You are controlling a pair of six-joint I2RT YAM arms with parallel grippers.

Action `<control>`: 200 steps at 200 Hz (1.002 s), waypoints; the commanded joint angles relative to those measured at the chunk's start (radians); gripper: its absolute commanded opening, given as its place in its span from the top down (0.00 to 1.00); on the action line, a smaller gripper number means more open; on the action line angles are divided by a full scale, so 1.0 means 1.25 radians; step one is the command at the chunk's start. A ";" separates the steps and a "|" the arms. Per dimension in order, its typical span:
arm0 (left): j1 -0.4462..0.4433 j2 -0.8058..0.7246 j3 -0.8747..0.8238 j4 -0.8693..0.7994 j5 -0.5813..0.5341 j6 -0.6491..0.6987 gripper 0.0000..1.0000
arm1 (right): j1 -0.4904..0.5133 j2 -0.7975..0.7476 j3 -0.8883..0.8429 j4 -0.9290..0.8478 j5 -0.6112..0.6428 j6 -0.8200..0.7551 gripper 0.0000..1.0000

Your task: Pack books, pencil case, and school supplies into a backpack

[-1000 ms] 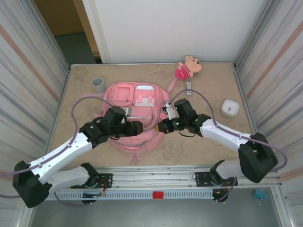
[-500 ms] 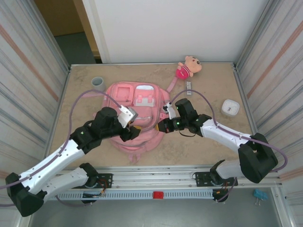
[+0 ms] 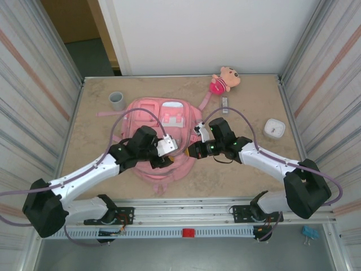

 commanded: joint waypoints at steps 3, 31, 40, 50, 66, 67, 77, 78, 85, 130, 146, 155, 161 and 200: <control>-0.010 0.027 0.004 0.037 -0.034 0.097 0.48 | -0.007 -0.019 -0.002 0.031 -0.039 0.019 1.00; -0.021 0.037 0.005 0.029 -0.044 0.158 0.56 | -0.015 -0.023 -0.004 0.025 -0.041 0.022 1.00; -0.023 0.031 -0.002 0.023 -0.032 0.176 0.61 | -0.020 -0.023 -0.006 0.022 -0.040 0.023 1.00; -0.023 0.023 -0.011 0.020 -0.017 0.191 0.71 | -0.028 -0.023 -0.008 0.012 -0.028 0.025 1.00; -0.022 0.006 -0.020 0.009 0.007 0.209 0.88 | -0.042 -0.022 -0.008 -0.008 -0.005 0.025 1.00; -0.023 0.006 -0.021 0.009 0.009 0.210 0.89 | -0.042 -0.022 -0.008 -0.010 -0.003 0.025 1.00; -0.023 -0.004 -0.026 0.001 0.012 0.216 0.92 | -0.048 -0.022 -0.006 -0.023 0.026 0.029 1.00; -0.023 -0.005 -0.027 0.000 0.012 0.217 0.92 | -0.049 -0.022 -0.005 -0.024 0.028 0.030 1.00; -0.022 -0.011 -0.031 -0.002 0.002 0.219 0.94 | -0.054 -0.021 -0.004 -0.027 0.041 0.032 1.00; -0.023 -0.050 -0.032 -0.053 0.030 0.235 1.00 | -0.084 -0.003 -0.004 -0.048 0.183 0.067 1.00; -0.023 -0.065 -0.035 -0.051 0.051 0.231 1.00 | -0.082 0.015 0.011 -0.065 0.255 0.075 1.00; -0.023 -0.071 -0.035 -0.046 0.058 0.226 1.00 | -0.082 0.026 0.012 -0.052 0.283 0.084 1.00; -0.023 -0.077 -0.034 -0.044 0.064 0.223 1.00 | -0.083 0.035 0.011 -0.039 0.299 0.092 1.00; -0.023 -0.101 -0.032 -0.036 0.096 0.216 1.00 | -0.088 0.104 0.017 0.028 0.395 0.119 1.00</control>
